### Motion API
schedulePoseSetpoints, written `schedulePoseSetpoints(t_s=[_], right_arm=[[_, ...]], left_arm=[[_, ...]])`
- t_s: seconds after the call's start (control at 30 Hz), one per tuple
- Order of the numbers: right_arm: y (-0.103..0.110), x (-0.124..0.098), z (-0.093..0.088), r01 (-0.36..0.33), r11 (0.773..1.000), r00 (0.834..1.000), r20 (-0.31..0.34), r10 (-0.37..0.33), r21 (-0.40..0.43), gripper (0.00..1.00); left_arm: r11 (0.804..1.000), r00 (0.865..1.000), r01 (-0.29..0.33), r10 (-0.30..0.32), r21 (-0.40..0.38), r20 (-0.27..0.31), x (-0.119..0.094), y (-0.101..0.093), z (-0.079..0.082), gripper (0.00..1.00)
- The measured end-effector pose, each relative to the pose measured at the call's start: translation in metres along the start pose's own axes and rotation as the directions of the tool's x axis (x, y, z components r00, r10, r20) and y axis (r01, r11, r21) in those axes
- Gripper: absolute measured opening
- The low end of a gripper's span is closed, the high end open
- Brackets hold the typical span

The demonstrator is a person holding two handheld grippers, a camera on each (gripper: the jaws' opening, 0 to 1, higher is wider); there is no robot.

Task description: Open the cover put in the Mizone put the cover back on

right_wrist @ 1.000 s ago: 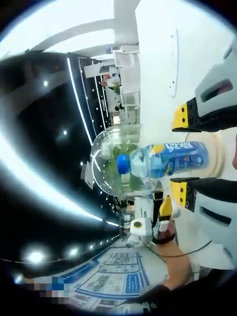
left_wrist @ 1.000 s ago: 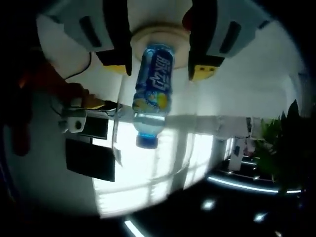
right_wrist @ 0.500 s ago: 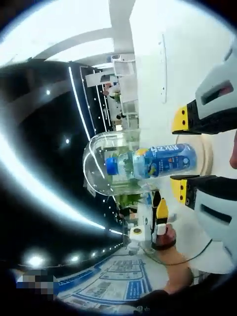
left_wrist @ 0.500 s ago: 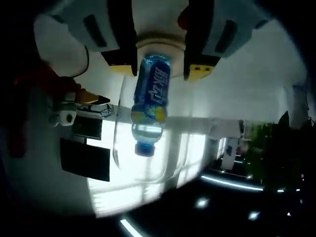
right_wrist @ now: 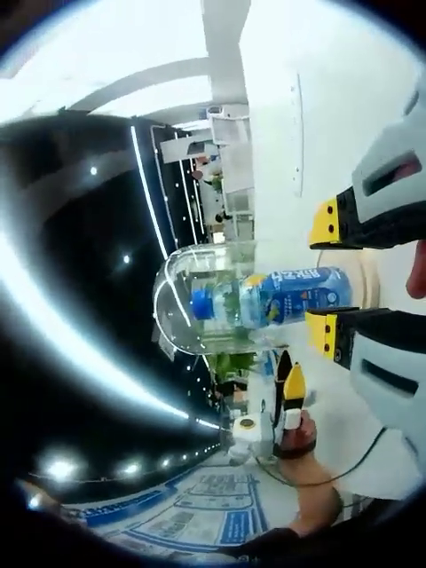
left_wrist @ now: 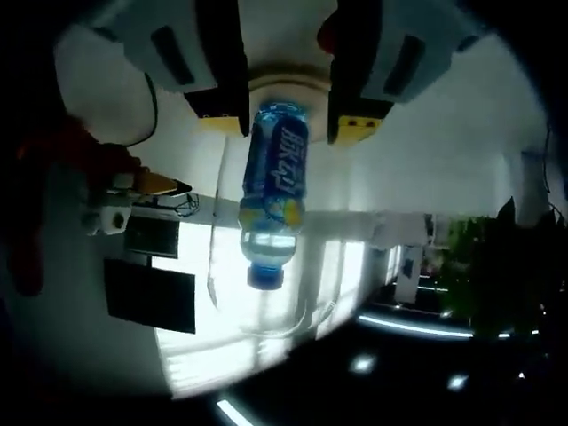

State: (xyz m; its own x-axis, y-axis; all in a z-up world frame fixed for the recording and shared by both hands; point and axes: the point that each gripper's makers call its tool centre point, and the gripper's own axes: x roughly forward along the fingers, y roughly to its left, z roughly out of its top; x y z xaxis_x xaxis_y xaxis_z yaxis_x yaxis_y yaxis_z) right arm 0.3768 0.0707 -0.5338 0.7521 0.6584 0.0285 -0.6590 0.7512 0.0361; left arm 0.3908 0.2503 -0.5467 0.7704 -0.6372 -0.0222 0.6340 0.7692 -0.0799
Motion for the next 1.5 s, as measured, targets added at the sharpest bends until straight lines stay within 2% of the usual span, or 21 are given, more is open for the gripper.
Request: schedulePoseSetpoints(t_s=[0.27, 0.37, 0.43, 0.5, 0.53, 0.7, 0.8, 0.87, 1.03, 1.27, 1.33, 1.37, 1.43, 1.5], right_arm=[[0.002, -0.001, -0.003, -0.014, 1.0, 1.0, -0.014, 0.014, -0.018, 0.17], [0.005, -0.002, -0.002, -0.027, 1.0, 1.0, -0.012, 0.027, 0.004, 0.17], [0.004, -0.004, -0.005, -0.007, 1.0, 1.0, -0.026, 0.006, -0.012, 0.17], [0.005, -0.006, -0.008, 0.0, 1.0, 0.999, -0.039, -0.001, -0.027, 0.17], [0.007, -0.008, -0.007, -0.003, 1.0, 0.999, -0.04, 0.002, -0.029, 0.17], [0.009, -0.009, -0.007, -0.003, 1.0, 1.0, -0.016, 0.003, 0.004, 0.17], [0.007, -0.009, -0.011, -0.004, 1.0, 1.0, -0.017, 0.005, 0.029, 0.17], [0.008, -0.009, -0.015, -0.011, 0.999, 1.0, -0.025, 0.012, 0.034, 0.17], [0.01, -0.01, -0.015, -0.018, 0.999, 1.0, -0.023, 0.019, 0.04, 0.17], [0.01, -0.012, -0.018, -0.007, 1.0, 0.999, -0.04, 0.006, -0.024, 0.17], [0.01, -0.014, -0.015, -0.019, 1.0, 0.999, -0.027, 0.019, 0.0, 0.17], [0.01, -0.014, -0.014, -0.022, 1.0, 0.999, -0.029, 0.021, -0.005, 0.17], [0.006, -0.016, -0.012, -0.003, 0.998, 0.999, -0.052, -0.001, -0.066, 0.17], [0.011, -0.019, -0.01, -0.016, 0.996, 0.998, -0.055, 0.011, -0.087, 0.17]], left_arm=[[1.0, 1.0, 0.023, -0.023, -0.009, -0.001, -0.005, -0.004, 0.004, 0.27], [0.999, 1.0, 0.028, -0.028, -0.016, 0.009, -0.006, -0.005, 0.007, 0.27], [0.999, 1.0, 0.025, -0.025, -0.022, 0.014, -0.01, -0.006, 0.006, 0.27], [1.0, 1.0, 0.005, -0.005, 0.013, -0.021, -0.014, -0.003, -0.001, 0.27], [0.999, 1.0, -0.007, 0.007, 0.038, -0.02, -0.015, -0.002, -0.001, 0.27], [1.0, 1.0, -0.007, 0.007, 0.004, 0.016, -0.018, -0.001, 0.003, 0.27], [1.0, 1.0, -0.009, 0.009, -0.02, 0.004, -0.017, 0.001, -0.004, 0.27], [1.0, 1.0, -0.018, 0.018, -0.002, -0.017, -0.017, 0.002, -0.009, 0.27], [1.0, 1.0, -0.01, 0.01, 0.015, -0.008, -0.02, -0.002, -0.005, 0.27], [1.0, 1.0, -0.013, 0.013, 0.023, -0.009, -0.027, -0.001, -0.005, 0.27], [1.0, 1.0, 0.016, -0.016, -0.009, 0.025, -0.031, -0.005, 0.001, 0.27], [1.0, 1.0, 0.015, -0.015, -0.011, 0.024, -0.034, -0.003, 0.002, 0.27], [1.0, 1.0, 0.011, -0.011, -0.009, 0.025, -0.042, -0.001, 0.004, 0.27], [1.0, 1.0, 0.013, -0.014, 0.015, 0.019, -0.049, -0.001, 0.003, 0.27]])
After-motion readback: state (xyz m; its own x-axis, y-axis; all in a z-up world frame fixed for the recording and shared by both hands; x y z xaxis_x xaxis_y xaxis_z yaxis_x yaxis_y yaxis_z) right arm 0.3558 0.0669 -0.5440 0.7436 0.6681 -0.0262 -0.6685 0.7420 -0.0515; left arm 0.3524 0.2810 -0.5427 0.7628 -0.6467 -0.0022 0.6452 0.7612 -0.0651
